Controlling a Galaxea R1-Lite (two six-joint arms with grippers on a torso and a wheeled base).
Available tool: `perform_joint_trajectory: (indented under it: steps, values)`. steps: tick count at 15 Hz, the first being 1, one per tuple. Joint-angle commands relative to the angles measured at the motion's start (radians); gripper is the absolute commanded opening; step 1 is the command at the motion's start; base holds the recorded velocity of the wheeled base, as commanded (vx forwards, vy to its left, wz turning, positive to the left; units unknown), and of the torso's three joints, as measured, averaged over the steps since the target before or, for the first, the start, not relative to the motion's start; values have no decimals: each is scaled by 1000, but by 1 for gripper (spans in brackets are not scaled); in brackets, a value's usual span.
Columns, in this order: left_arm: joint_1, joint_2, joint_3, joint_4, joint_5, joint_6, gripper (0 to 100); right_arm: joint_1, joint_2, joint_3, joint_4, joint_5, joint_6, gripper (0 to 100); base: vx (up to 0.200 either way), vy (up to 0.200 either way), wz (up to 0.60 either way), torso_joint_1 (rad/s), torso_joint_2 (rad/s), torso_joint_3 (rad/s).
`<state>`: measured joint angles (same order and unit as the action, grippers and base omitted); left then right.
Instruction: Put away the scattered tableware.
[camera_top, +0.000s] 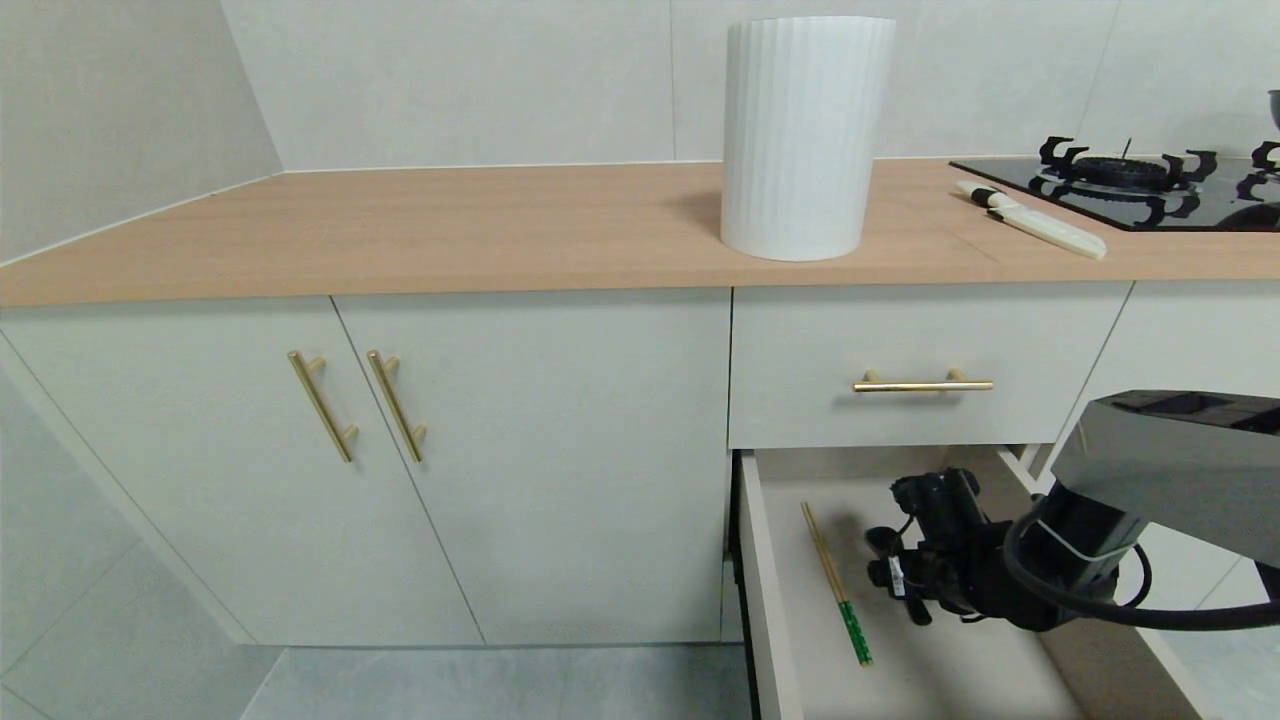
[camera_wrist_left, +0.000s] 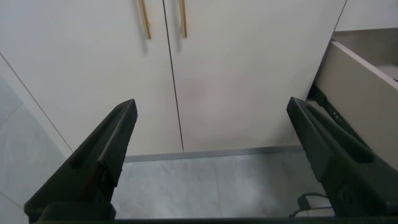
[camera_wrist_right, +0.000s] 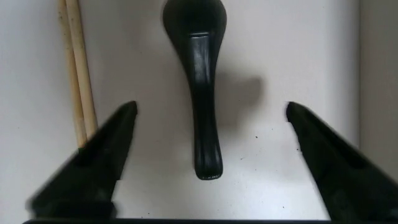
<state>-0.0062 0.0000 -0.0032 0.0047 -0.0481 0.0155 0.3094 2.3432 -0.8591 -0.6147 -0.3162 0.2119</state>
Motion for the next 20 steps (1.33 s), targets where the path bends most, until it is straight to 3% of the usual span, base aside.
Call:
perform_joint_trajectory:
  steps: [1, 8, 13, 17, 20]
  values:
    - [0, 2, 0, 0, 1, 0, 100, 1, -5, 0, 0, 0, 0, 100, 0, 0, 0, 0, 0, 0]
    - [0, 2, 0, 0, 1, 0, 100, 1, -162, 52, 0, -34, 41, 100, 0, 0, 0, 0, 0, 0]
    - [0, 2, 0, 0, 1, 0, 100, 4, -478, 177, 35, -26, 12, 100, 0, 0, 0, 0, 0, 0]
    - [0, 2, 0, 0, 1, 0, 100, 40, -782, 181, 383, 28, 7, 100, 0, 0, 0, 0, 0, 0]
    - [0, 2, 0, 0, 1, -2, 100, 40, -860, 172, 570, 115, 9, 100, 0, 0, 0, 0, 0, 0]
